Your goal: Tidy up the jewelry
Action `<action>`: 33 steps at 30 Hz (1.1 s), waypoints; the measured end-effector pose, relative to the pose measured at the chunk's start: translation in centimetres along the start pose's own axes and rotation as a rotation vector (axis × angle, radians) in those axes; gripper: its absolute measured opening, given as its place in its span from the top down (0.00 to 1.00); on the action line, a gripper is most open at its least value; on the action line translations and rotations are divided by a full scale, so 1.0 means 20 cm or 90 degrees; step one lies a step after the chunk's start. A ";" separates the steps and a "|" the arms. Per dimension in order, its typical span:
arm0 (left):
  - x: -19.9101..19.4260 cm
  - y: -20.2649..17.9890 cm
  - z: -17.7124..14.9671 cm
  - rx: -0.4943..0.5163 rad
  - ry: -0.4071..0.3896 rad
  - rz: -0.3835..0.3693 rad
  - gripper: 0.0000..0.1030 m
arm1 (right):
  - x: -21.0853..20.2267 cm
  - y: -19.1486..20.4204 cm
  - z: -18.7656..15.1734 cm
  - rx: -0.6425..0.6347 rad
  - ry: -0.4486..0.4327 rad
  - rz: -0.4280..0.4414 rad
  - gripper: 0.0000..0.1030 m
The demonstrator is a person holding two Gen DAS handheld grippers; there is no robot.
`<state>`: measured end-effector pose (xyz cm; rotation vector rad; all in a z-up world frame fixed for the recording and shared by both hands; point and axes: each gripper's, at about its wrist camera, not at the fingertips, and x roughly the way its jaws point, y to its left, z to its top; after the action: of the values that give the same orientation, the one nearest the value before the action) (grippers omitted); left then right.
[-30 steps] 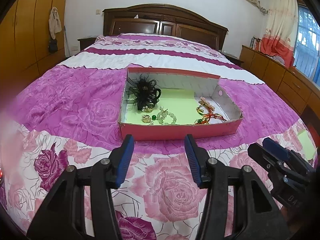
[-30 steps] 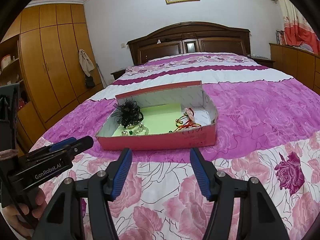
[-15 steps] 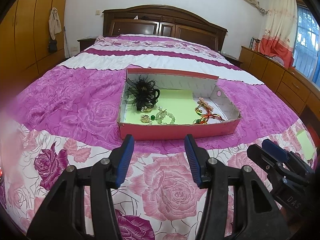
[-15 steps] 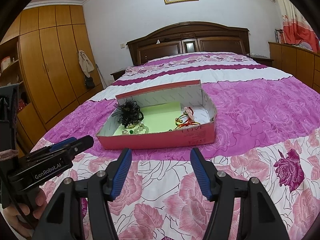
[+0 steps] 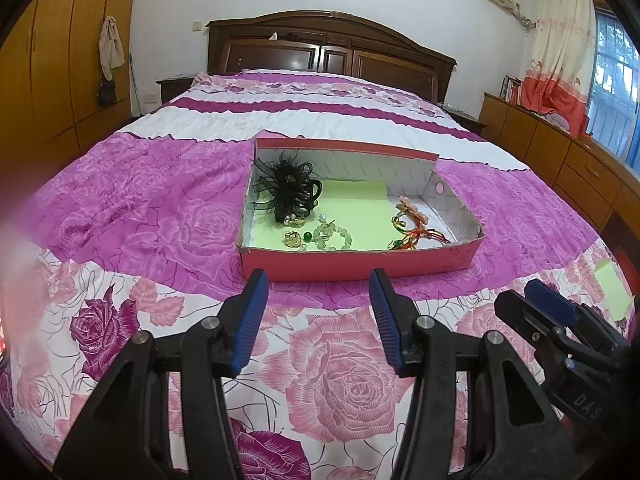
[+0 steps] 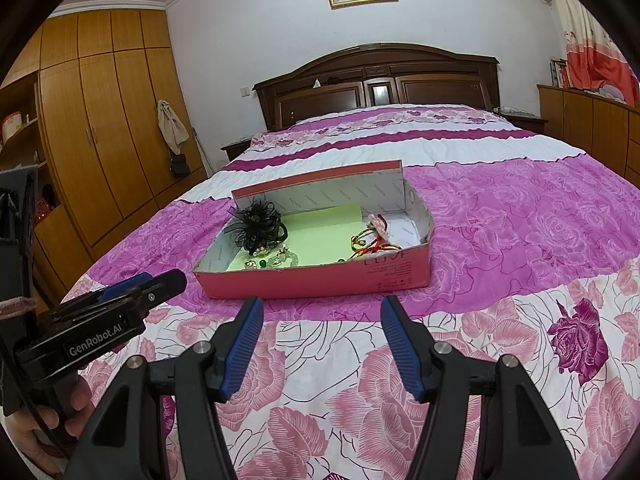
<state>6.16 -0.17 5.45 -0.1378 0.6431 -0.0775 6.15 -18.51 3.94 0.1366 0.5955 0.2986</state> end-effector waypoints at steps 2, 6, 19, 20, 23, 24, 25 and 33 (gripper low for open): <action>0.00 0.00 0.00 0.000 0.000 0.000 0.57 | 0.00 0.00 0.00 0.000 0.000 0.000 0.38; 0.00 0.00 0.00 0.000 0.000 0.000 0.57 | 0.00 0.00 0.00 0.000 0.000 0.000 0.38; -0.01 0.01 0.02 0.000 -0.002 0.002 0.57 | 0.00 0.00 0.00 -0.001 0.000 0.000 0.38; -0.01 0.01 0.02 0.000 -0.002 0.002 0.57 | 0.00 0.00 0.00 -0.001 0.000 0.000 0.38; -0.01 0.02 0.02 0.000 -0.002 0.002 0.57 | 0.00 0.00 0.00 0.000 0.000 0.000 0.38; -0.01 0.02 0.02 0.000 -0.002 0.002 0.57 | 0.00 0.00 0.00 0.000 0.000 0.000 0.38; -0.01 0.02 0.02 0.001 -0.002 0.002 0.57 | 0.00 0.00 0.00 0.000 0.000 0.000 0.38; -0.01 0.02 0.02 0.001 -0.002 0.003 0.57 | 0.00 0.00 0.00 0.000 0.001 0.000 0.38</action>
<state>6.24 0.20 5.85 -0.1342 0.6394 -0.0729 6.10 -18.48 3.94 0.1363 0.5963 0.2991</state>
